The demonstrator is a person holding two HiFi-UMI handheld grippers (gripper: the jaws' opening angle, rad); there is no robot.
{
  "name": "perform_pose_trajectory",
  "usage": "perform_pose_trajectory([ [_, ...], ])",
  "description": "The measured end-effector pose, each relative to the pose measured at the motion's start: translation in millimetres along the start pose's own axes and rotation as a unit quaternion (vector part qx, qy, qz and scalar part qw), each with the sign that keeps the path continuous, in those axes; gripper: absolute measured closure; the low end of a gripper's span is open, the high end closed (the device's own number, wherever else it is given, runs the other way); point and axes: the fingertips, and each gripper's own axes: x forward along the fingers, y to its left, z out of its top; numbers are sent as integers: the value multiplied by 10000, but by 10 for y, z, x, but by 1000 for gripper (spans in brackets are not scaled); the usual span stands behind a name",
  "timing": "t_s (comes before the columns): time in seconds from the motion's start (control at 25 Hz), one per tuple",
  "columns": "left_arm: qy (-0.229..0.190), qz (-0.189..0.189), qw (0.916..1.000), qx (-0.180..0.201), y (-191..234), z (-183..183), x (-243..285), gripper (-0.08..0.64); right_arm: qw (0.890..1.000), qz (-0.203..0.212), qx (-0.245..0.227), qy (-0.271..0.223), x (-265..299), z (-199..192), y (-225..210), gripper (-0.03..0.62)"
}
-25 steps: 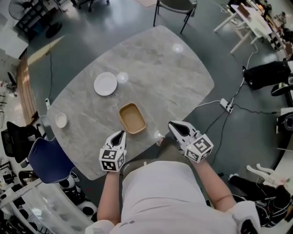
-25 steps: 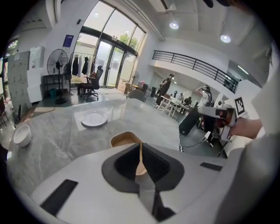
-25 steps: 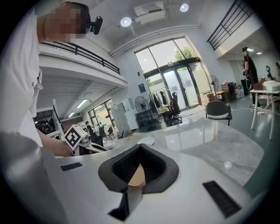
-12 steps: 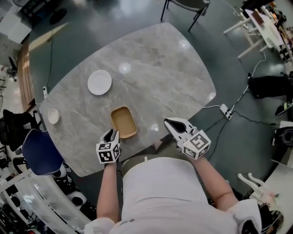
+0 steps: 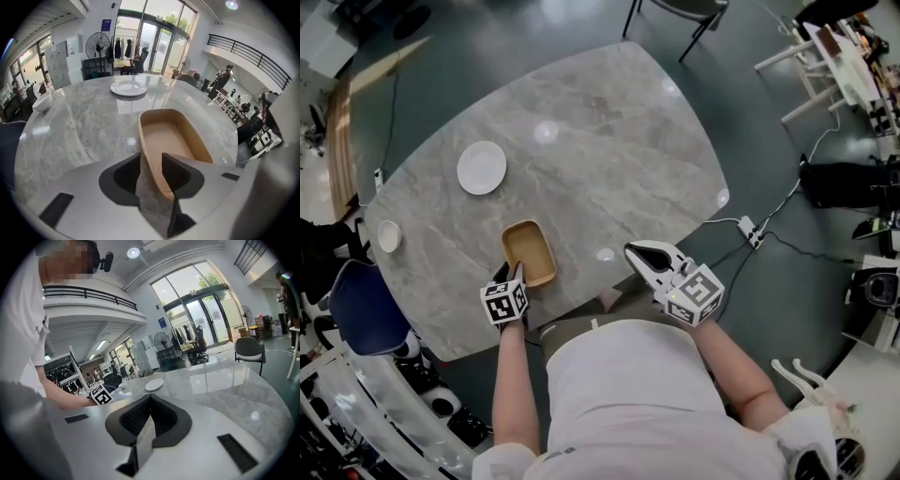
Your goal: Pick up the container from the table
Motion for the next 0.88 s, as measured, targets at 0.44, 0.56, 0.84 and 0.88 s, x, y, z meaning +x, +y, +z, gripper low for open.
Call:
perform_pose_trajectory([
  [0.44, 196, 48, 9996, -178, -18, -74, 185, 453, 9999, 52, -73, 107, -30, 1, -27, 580],
  [0.56, 139, -53, 9997, -203, -39, -74, 187, 466, 9999, 45, -95, 128, -13, 12, 8, 580],
  [0.84, 17, -264, 9994, -233, -20, -46, 114, 495, 9997, 70, -151, 163, 90, 55, 198, 580],
  [0.88, -6, -276, 9994, -230, -7, -38, 95, 500, 9997, 83, -163, 167, 114, 62, 232, 580],
])
